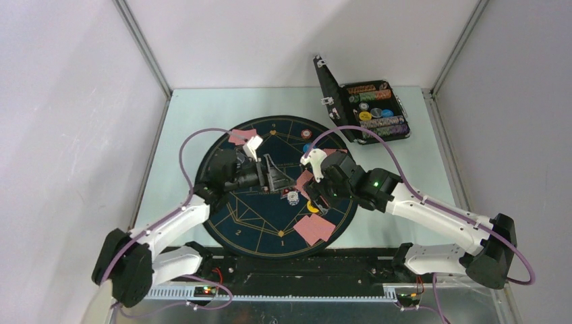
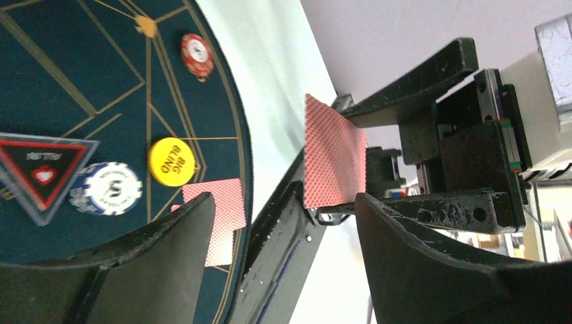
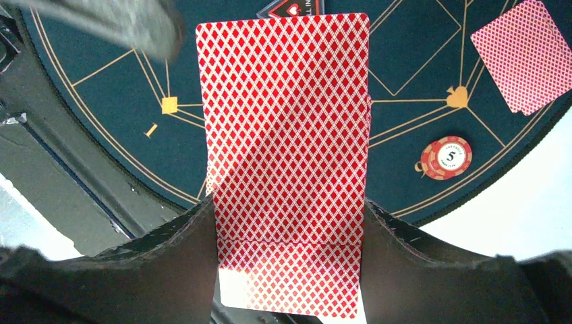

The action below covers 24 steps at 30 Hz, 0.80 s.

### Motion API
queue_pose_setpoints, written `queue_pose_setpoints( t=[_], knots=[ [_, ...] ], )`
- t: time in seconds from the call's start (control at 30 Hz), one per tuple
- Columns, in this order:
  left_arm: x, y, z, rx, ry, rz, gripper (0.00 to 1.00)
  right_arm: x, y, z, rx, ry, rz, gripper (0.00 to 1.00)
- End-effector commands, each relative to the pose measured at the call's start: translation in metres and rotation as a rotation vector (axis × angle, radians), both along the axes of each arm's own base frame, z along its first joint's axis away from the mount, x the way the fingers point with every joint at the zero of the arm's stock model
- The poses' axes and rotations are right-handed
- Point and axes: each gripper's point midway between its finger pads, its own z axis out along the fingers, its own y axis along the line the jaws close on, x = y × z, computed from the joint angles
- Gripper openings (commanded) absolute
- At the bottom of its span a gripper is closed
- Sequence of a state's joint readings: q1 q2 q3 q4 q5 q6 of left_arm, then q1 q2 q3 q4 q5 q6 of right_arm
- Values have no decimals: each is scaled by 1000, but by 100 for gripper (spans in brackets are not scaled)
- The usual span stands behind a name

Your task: Distribute texas hold em gaming equipment

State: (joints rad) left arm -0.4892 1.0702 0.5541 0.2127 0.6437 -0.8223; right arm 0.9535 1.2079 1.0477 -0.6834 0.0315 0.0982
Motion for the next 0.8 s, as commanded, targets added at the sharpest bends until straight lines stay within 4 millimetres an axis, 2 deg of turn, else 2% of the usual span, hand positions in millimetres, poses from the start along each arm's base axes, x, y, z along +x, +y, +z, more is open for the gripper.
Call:
queue_pose_setpoints(
  t=[0.0, 0.1, 0.17, 0.2, 0.23, 0.27, 0.3, 0.37, 0.43, 0.53, 0.77],
  knots=[
    [-7, -29, 29, -76, -78, -125, 80, 8, 10, 22, 67, -53, -5, 0],
    [-9, -41, 31, -100, -63, -162, 74, 8, 10, 20, 62, -50, -8, 0],
    [-9, -47, 31, -99, -57, -179, 65, 8, 9, 21, 62, -49, -9, 0],
    [-8, -49, 30, -96, -50, -183, 54, 8, 9, 21, 60, -50, -10, 0],
    [-8, -50, 29, -94, -45, -184, 48, 8, 8, 21, 60, -51, -12, 0],
    [-7, -50, 28, -90, -42, -179, 35, 8, 8, 21, 59, -51, -13, 0],
    [-7, -49, 26, -81, -35, -172, 28, 7, 7, 20, 56, -50, -14, 0],
    [-6, -46, 23, -64, -31, -154, 5, 8, 7, 20, 54, -50, -17, 0],
    [-4, -40, 20, -37, -31, -122, 1, 9, 6, 20, 50, -52, -21, 0],
    [4, -24, 18, -3, -47, -39, 0, 9, 5, 19, 44, -53, -26, 0],
    [19, 31, 17, 39, -81, 159, 0, 10, 5, 19, 43, -56, -32, 0]
  ],
)
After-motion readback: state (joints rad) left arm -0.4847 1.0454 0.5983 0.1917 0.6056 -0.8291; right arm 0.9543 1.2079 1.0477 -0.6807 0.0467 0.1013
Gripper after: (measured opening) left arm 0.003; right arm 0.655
